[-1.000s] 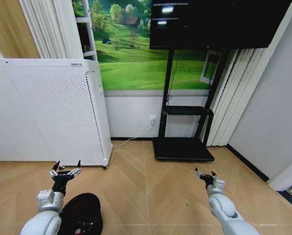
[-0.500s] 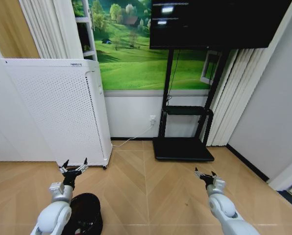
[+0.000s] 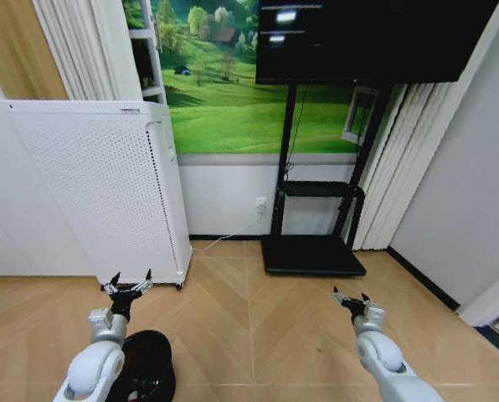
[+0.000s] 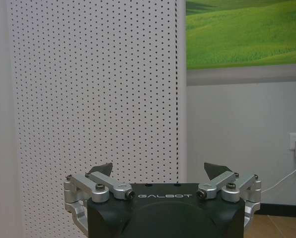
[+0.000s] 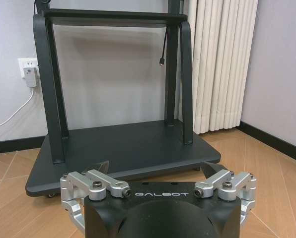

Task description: Pick up the trash bin and place the garbage on the floor into it.

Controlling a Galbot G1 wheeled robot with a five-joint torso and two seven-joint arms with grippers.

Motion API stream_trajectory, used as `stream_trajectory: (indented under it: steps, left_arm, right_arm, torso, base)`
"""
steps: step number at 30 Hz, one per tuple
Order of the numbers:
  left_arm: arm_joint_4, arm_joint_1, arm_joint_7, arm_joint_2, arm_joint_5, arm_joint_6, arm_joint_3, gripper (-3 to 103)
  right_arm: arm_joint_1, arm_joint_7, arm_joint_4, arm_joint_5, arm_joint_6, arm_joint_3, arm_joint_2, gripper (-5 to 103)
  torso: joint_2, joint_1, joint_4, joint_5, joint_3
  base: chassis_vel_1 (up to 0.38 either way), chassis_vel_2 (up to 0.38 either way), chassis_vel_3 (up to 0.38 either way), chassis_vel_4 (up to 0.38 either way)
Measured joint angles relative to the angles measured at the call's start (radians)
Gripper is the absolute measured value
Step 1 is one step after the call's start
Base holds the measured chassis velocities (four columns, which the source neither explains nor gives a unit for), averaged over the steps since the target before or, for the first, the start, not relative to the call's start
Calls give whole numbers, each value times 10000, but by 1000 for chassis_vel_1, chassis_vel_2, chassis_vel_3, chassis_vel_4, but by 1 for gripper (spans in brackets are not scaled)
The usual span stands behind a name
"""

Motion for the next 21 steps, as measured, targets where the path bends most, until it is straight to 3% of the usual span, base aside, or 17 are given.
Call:
stream_trajectory:
  steps: [8, 21]
  left_arm:
    - [-5, 8, -3, 0, 6, 1, -2, 100]
    - [-13, 16, -3, -1, 15, 1, -9, 100]
  right_arm:
    - [0, 0, 0, 0, 0, 0, 0, 100]
    - [0, 0, 0, 0, 0, 0, 0, 100]
  torso:
    - [78, 16, 0, 0, 57]
    - [657, 146, 0, 0, 510]
  base:
    - [0, 0, 0, 0]
    - [0, 0, 0, 0]
